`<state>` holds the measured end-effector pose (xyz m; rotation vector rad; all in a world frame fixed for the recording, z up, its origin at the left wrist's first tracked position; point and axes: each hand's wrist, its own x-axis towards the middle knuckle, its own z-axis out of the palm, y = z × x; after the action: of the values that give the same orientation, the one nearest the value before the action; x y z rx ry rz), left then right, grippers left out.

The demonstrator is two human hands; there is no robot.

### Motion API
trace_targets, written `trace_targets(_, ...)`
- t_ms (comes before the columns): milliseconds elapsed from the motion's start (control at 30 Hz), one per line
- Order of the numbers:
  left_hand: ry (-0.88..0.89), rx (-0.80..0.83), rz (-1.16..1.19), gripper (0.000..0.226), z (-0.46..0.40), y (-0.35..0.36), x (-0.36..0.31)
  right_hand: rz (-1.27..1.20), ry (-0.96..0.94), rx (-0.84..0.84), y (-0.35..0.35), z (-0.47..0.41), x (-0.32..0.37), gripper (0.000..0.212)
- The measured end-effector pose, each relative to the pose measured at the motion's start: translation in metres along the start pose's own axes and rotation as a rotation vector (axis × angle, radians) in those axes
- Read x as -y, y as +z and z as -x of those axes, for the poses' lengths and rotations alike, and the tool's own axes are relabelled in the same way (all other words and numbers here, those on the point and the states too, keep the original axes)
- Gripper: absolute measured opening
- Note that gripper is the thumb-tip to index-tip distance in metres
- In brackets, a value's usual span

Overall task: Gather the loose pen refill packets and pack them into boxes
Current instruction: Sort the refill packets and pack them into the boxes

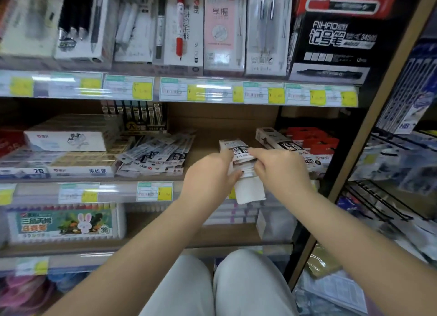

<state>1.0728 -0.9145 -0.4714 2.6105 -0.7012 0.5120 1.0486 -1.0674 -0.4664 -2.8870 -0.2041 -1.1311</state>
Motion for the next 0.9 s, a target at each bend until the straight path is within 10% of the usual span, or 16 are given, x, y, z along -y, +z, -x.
trace_targets(533, -0.293, 0.108, -0.097, 0.049, -0.08, 0.019, 0.091, 0.012, 0.385, 0.565, 0.064, -0.051, -0.054, 0.04)
trace_targets(900, -0.353, 0.319, -0.251, 0.083, -0.111, 0.034, 0.154, -0.178, 0.311, 0.32, 0.043, -0.061, -0.043, 0.051)
